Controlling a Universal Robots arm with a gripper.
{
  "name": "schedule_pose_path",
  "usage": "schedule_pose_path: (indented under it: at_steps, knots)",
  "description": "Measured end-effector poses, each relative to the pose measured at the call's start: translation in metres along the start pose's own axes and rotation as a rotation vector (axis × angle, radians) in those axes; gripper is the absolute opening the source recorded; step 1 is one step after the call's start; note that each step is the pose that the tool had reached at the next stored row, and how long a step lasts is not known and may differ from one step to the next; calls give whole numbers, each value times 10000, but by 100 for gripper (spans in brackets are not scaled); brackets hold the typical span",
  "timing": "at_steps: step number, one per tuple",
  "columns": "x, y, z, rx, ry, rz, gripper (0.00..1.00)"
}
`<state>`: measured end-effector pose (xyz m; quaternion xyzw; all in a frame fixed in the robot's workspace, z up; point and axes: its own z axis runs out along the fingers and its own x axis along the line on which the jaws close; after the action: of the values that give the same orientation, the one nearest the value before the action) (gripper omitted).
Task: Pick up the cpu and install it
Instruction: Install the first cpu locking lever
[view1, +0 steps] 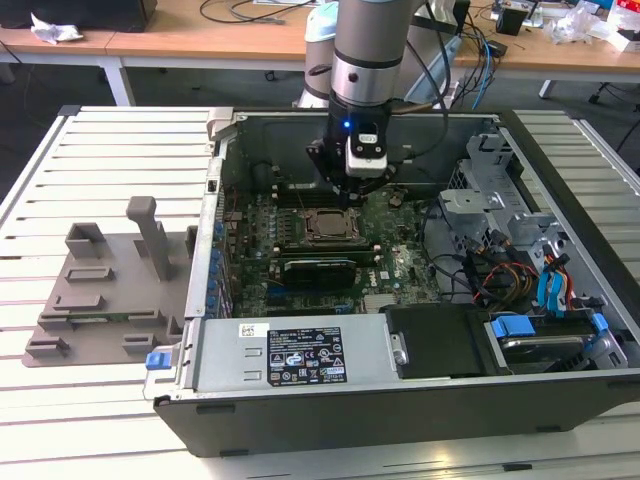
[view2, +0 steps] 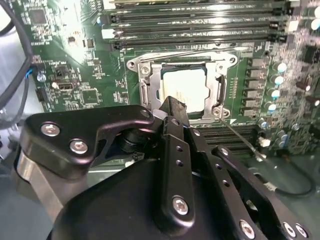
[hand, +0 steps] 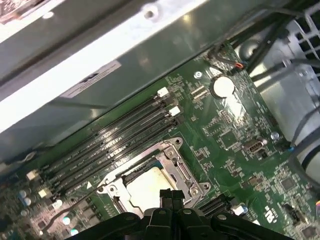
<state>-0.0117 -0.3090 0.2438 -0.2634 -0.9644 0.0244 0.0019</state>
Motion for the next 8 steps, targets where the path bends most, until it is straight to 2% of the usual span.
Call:
schedule_pose_path:
  at_steps: [2,4,7,8]
  knots:
    - [0,0,0,-2,-14,-288,11]
    - [0,0,0,-7,-41,-871,11]
    - [0,0,0,-14,-69,-1431,11]
    - [0,0,0,-18,-90,-1871,11]
